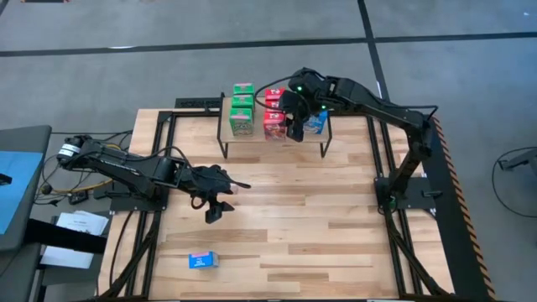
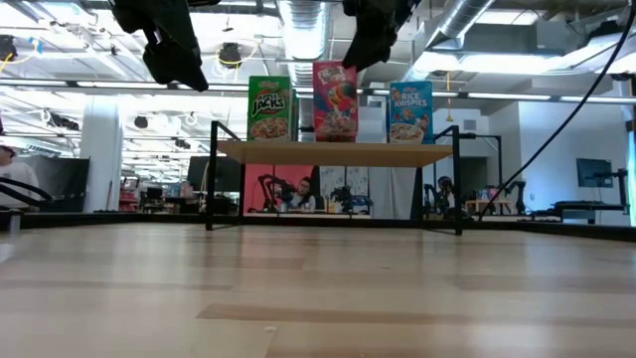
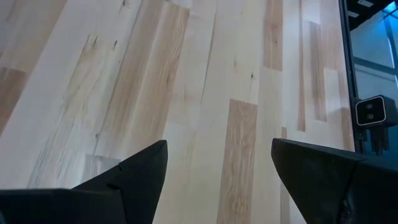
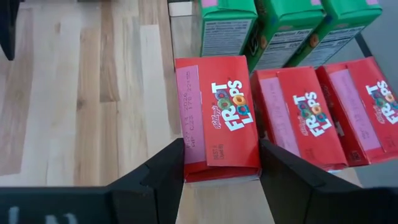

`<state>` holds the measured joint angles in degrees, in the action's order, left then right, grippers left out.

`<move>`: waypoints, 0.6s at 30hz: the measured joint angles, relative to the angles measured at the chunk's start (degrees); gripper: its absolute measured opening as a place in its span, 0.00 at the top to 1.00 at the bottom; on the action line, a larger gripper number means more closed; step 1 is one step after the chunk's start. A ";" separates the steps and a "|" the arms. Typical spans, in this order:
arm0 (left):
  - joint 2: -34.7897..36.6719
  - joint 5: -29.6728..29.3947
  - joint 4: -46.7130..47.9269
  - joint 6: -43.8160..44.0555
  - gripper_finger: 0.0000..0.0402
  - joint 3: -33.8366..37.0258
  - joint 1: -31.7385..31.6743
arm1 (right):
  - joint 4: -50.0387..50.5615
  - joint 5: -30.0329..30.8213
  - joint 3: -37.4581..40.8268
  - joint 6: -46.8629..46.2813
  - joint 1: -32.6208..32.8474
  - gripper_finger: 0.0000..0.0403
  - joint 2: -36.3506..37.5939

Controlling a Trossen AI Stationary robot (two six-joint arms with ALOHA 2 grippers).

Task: Stack cereal on shelf
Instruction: Put the red cereal box on the shelf aligned with the other red cereal boxes

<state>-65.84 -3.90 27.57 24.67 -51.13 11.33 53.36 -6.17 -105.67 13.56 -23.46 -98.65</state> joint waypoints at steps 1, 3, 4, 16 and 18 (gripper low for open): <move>0.00 0.02 -0.04 0.00 0.32 0.00 0.00 | -0.03 0.01 0.00 -0.02 -0.02 0.48 -0.02; 0.00 0.02 -0.02 0.00 0.32 0.00 0.00 | 0.08 0.02 0.00 0.00 0.00 0.47 -0.03; 0.00 0.02 -0.02 0.00 0.32 0.00 0.00 | 0.07 0.03 0.00 0.00 0.03 0.46 -0.04; 0.00 0.02 -0.02 0.00 0.32 0.00 0.00 | 0.16 0.22 0.00 -0.04 0.11 0.39 -0.05; 0.00 0.02 -0.02 0.00 0.32 0.00 0.00 | 0.23 0.86 0.00 -0.06 0.12 0.39 -0.07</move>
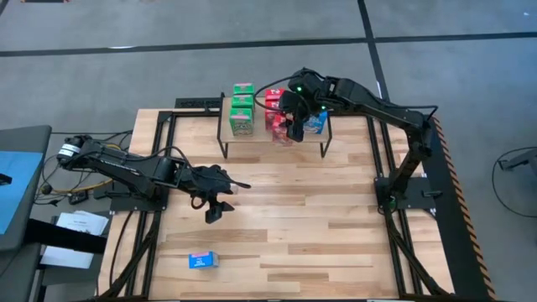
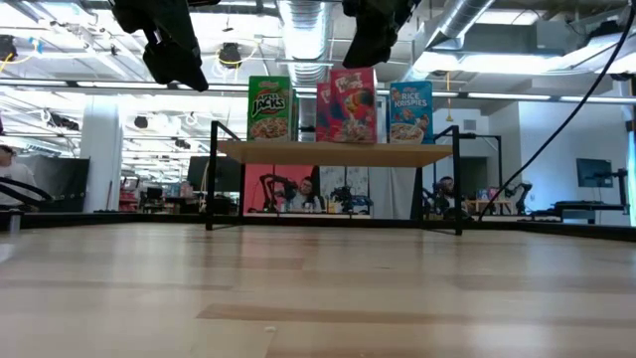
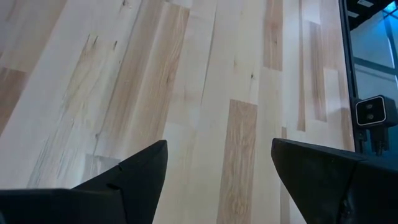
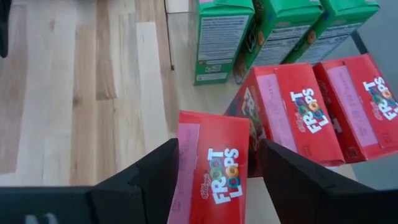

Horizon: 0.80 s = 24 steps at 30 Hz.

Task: Stack cereal on shelf
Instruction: Put the red cereal box on the shelf aligned with the other red cereal boxes

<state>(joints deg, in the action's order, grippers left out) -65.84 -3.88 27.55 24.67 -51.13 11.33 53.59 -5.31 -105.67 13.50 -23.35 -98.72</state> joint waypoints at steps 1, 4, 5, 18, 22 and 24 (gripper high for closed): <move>0.00 0.00 -0.02 0.00 0.32 0.00 0.00 | 0.07 0.28 0.00 0.00 0.07 0.39 0.00; 0.00 0.00 -0.01 0.00 0.32 0.00 -0.02 | 0.19 0.79 0.00 0.02 0.24 0.39 0.00; 0.00 0.00 -0.01 0.00 0.32 0.00 0.00 | 0.19 1.05 0.00 0.06 0.34 0.39 0.00; 0.00 0.00 0.00 0.00 0.32 0.00 -0.01 | 1.26 1.99 0.00 -0.09 0.32 0.39 0.52; 0.00 0.00 0.00 0.00 0.32 0.00 -0.01 | 1.52 2.20 0.00 -0.07 0.34 0.39 0.52; 0.00 -0.01 -0.01 0.00 0.32 0.00 0.00 | 1.53 2.20 0.00 -0.09 0.39 0.39 0.56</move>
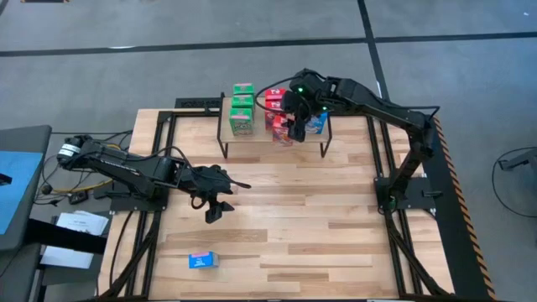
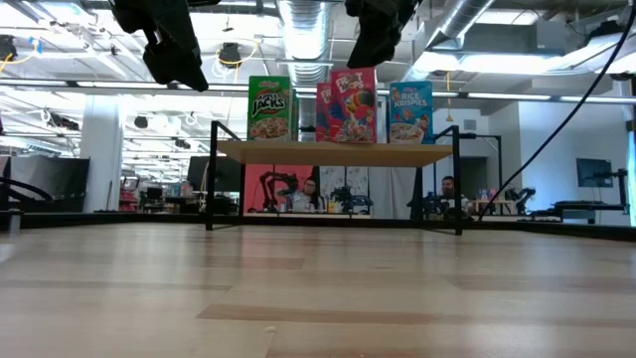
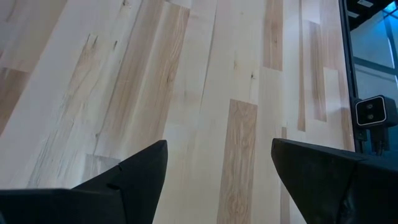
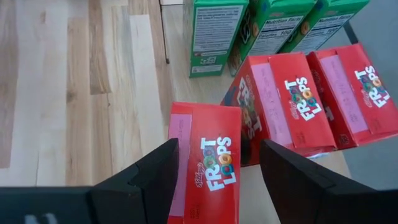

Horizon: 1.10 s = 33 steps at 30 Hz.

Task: Stack cereal on shelf
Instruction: Put the red cereal box on the shelf aligned with the other red cereal boxes

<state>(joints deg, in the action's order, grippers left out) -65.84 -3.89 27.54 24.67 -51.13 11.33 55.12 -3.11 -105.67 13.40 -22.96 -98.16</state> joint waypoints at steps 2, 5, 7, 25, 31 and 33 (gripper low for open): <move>0.00 -0.01 0.01 0.00 0.32 0.00 0.00 | 0.28 0.02 0.00 -0.39 -0.03 0.39 0.36; 0.00 0.00 0.01 0.00 0.32 0.00 0.00 | 0.01 0.02 0.00 -0.44 -0.07 0.39 0.65; 0.00 -0.01 -0.01 0.00 0.32 0.00 -0.01 | 0.22 0.02 0.00 -0.43 -0.07 0.39 0.60; 0.00 0.00 0.01 0.00 0.32 0.00 0.00 | 3.88 0.92 0.00 -3.09 1.15 0.39 3.88; 0.00 0.01 0.01 0.00 0.32 0.00 0.00 | 9.62 3.28 -0.02 -7.95 4.17 0.39 5.85; 0.00 0.00 0.00 0.00 0.32 0.00 -0.02 | 11.83 3.66 -0.01 -9.45 5.25 0.39 5.54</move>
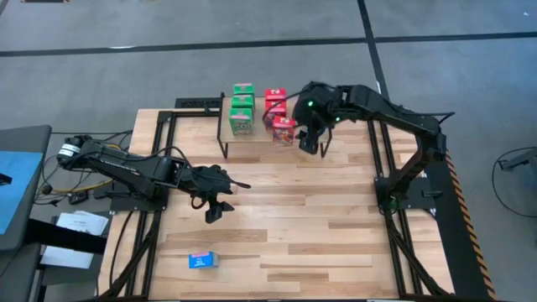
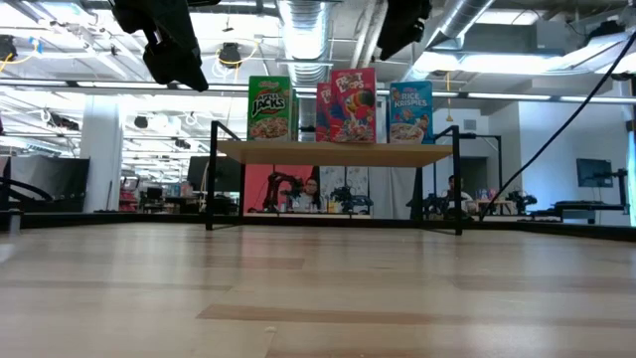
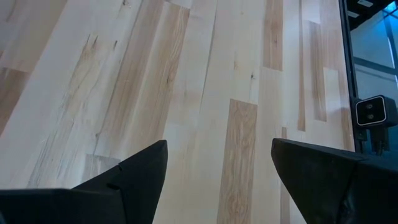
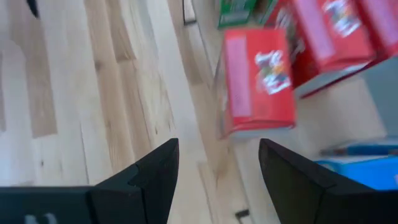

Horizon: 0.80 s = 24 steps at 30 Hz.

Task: Stack cereal on shelf
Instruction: Put the red cereal box on the shelf aligned with the other red cereal boxes

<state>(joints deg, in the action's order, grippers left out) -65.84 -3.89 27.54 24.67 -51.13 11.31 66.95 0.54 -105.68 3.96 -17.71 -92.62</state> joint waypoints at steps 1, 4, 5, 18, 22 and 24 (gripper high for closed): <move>0.00 -0.01 0.02 0.00 0.32 0.00 0.02 | 0.77 0.69 -0.01 -0.84 0.56 0.39 -0.30; -0.02 -0.01 0.02 0.00 0.32 0.00 0.02 | 1.03 2.02 2.07 -2.77 1.56 0.39 -0.40; -0.02 0.01 0.00 0.00 0.32 0.00 0.00 | 0.35 2.30 3.30 -3.34 1.74 0.39 -0.35; -0.02 0.01 0.01 0.00 0.32 0.00 0.02 | -7.91 2.38 10.74 -3.52 0.26 0.39 -0.42; -0.02 -0.01 0.01 0.00 0.32 0.00 0.02 | -10.73 2.39 10.74 -2.90 -0.09 0.39 -0.44; -0.02 0.01 0.01 0.00 0.32 0.00 0.01 | -11.88 2.36 10.74 -2.37 -0.11 0.39 -0.44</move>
<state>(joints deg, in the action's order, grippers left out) -65.87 -3.88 27.55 24.67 -51.13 11.32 55.08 2.91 -94.94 1.58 -17.81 -93.06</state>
